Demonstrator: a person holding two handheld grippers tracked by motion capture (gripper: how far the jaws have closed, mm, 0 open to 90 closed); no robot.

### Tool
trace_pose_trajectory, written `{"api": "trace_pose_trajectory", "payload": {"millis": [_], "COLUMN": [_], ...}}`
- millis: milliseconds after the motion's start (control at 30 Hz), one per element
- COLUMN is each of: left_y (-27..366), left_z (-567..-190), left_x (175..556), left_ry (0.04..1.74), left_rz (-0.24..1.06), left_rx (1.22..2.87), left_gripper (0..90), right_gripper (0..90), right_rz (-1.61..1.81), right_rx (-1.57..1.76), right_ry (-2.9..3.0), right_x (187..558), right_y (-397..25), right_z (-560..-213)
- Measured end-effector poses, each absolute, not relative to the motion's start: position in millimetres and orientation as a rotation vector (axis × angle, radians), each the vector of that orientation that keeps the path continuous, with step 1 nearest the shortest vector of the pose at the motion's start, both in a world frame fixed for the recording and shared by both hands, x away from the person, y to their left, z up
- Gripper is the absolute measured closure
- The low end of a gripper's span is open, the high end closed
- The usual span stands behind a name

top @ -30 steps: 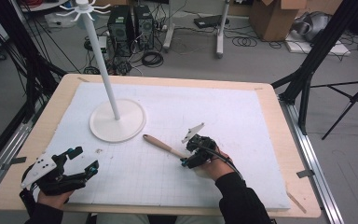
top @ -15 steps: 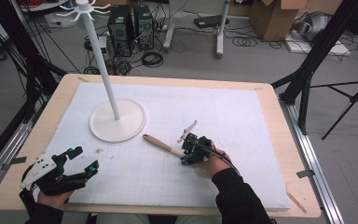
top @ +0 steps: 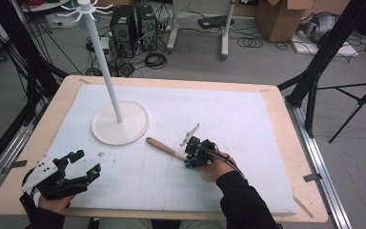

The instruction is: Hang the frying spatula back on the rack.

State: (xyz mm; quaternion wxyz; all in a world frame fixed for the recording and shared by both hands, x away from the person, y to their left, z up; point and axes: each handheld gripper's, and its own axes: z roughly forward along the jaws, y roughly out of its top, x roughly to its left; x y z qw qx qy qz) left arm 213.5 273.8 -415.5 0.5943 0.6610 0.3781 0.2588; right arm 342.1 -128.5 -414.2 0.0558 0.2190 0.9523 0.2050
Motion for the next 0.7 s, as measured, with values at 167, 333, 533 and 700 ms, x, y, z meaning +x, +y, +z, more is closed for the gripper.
{"api": "trace_pose_trajectory", "payload": {"millis": [167, 333, 533, 700], "left_y": [273.9, 273.6, 274.3, 274.7], "left_z": [-415.5, -415.5, -415.3, -415.2], "left_x": [213.4, 213.8, 213.2, 213.0], "left_ry": [0.879, 0.881, 0.881, 0.884], "left_rz": [0.602, 0.601, 0.603, 0.605], "left_rx": [1.532, 1.534, 1.532, 1.529], "left_gripper": [18.8, 18.9, 18.9, 19.0], "right_gripper": [74.2, 74.0, 77.6, 77.9], "right_rz": [0.618, 0.630, 0.614, 0.620], "right_rx": [0.642, 0.648, 0.688, 0.734], "right_ry": [2.885, 2.894, 2.871, 2.853], "right_x": [341.1, 343.0, 339.7, 338.9], "right_y": [-127.9, -129.6, -127.6, -128.0], "right_z": [-414.2, -414.5, -414.0, -413.9]}}
